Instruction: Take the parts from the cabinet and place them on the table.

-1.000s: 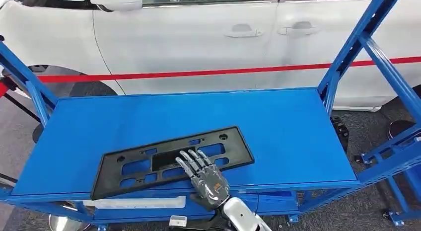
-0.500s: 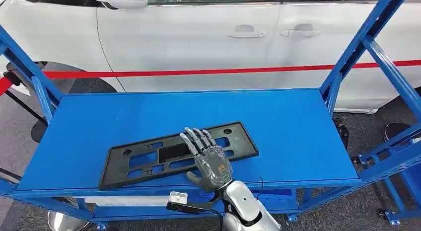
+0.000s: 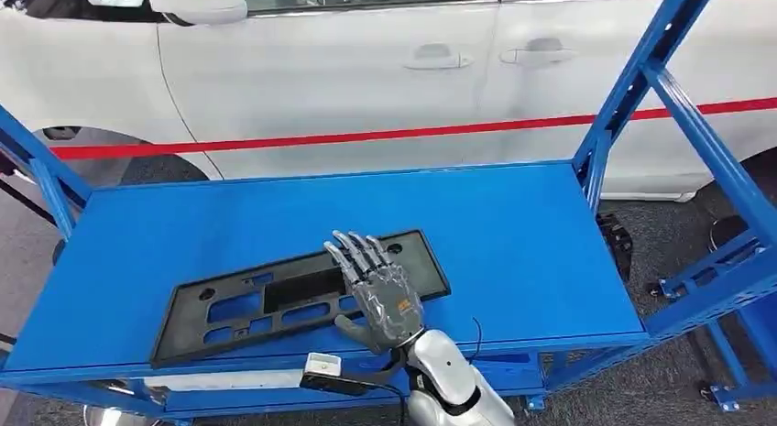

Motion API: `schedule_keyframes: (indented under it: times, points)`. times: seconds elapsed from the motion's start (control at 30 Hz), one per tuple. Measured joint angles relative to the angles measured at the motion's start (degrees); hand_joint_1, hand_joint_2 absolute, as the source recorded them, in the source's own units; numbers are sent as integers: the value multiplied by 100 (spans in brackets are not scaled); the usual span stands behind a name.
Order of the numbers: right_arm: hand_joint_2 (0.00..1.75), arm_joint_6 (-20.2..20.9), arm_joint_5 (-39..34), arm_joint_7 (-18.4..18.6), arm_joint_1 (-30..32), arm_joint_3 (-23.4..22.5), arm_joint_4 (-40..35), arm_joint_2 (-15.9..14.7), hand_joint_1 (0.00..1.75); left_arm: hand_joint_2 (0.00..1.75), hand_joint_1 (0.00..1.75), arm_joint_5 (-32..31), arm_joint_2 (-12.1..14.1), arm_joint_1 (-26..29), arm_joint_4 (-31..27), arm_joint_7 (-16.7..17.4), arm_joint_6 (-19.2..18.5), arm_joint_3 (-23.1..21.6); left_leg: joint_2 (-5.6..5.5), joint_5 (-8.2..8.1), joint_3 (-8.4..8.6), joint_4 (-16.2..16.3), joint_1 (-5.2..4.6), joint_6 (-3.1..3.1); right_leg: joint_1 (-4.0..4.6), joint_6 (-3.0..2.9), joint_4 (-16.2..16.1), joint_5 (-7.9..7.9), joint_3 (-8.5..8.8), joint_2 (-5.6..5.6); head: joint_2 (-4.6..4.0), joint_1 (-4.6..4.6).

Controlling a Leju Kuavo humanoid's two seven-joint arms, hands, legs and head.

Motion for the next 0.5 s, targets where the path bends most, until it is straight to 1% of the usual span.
schedule_keyframes:
  times: [0.03, 0.07, 0.1, 0.13, 0.17, 0.2, 0.23, 0.27, 0.33, 0.37, 0.4, 0.43, 0.47, 0.5]
  points:
    - [175, -13, 18, 0, -7, 2, 7, -7, 0, 0, 0, -2, 11, 1, 0, -2, -2, -2, 0, -25, 111, -226, -23, 52, -1, 13, -6, -15, 5, -5, 0, 15]
    - [175, -31, 53, 2, -15, 4, 13, -13, 0, 0, 0, -9, 9, -5, 0, -11, -2, -2, 1, -30, 171, -383, -56, 68, 30, 41, 27, -29, -25, 3, 0, 15]
    - [175, -48, 96, 9, -13, 4, 22, -15, 0, 0, 0, -22, 9, -7, 0, -20, -2, -2, -6, -44, 143, -364, -63, 88, 16, 71, 7, -11, -41, -1, 0, 15]
    - [175, -52, 111, 9, -14, 11, 28, -18, 0, 0, 0, -33, 9, 1, 0, -28, -2, -2, -11, -48, 141, -375, -76, 103, 8, 90, -11, -14, -37, -2, 0, 17]
    - [175, -52, 126, 9, -19, 15, 37, -17, 0, 0, 0, -46, 9, 6, 0, -35, -2, -2, -14, -46, 146, -392, -79, 122, 7, 121, -30, -12, -22, -5, 0, 15]
    - [175, -52, 135, 9, -27, 15, 39, -18, 0, 0, 0, -55, -2, 2, 2, -39, -2, -2, -9, -8, 207, -491, 14, 173, 34, 165, -3, -65, -17, -7, 0, 18]
    - [175, -52, 135, 11, -33, 15, 42, -30, 0, 0, 0, -61, -11, 1, 4, -57, -2, -2, -9, -5, 252, -533, -1, 183, 20, 213, 118, -136, -46, -6, 0, 26]
    - [175, -55, 138, 13, -43, 15, 42, -50, 0, 0, 0, -68, -11, -4, 4, -74, -2, -2, 1, -10, 271, -542, 4, 241, -6, 246, 472, -328, -229, -3, 0, 68]
    - [175, -52, 138, 18, -3, 15, 42, -112, 0, 0, 0, -81, -11, -10, 4, -107, -2, -2, 0, -23, 281, -541, 2, 256, -53, 293, 1344, -666, -721, -5, 0, 74]
    - [175, -52, 140, 20, 27, 11, 42, -149, 0, 0, 0, -81, -11, -7, 4, -125, -2, -2, -2, -34, 287, -539, 4, 258, -74, 310, 1629, -707, -908, -6, 0, 70]
    - [175, -52, 144, 22, 48, 9, 42, -179, 0, 0, 0, -81, -11, -1, 4, -138, -2, -2, -7, -48, 301, -537, 6, 254, -96, 325, 1657, -601, -980, -8, 0, 77]
    - [175, -52, 153, 26, 56, 9, 39, -199, 0, 0, 0, -81, -13, 3, 4, -140, -2, -2, -13, -65, 325, -535, 7, 238, -114, 330, 1436, -386, -916, -12, 0, 77]
    - [175, -52, 153, 26, 56, 9, 35, -212, 0, 0, 0, -81, -15, 3, 4, -142, -2, -2, -19, -88, 361, -531, 8, 217, -128, 324, 969, -72, -711, -18, 0, 74]
    - [175, -52, 157, 26, 55, 9, 15, -219, 0, 0, 0, -81, -28, 0, 4, -146, -2, -4, -21, -121, 395, -523, 9, 194, -131, 308, 433, 219, -467, -27, 0, 79]
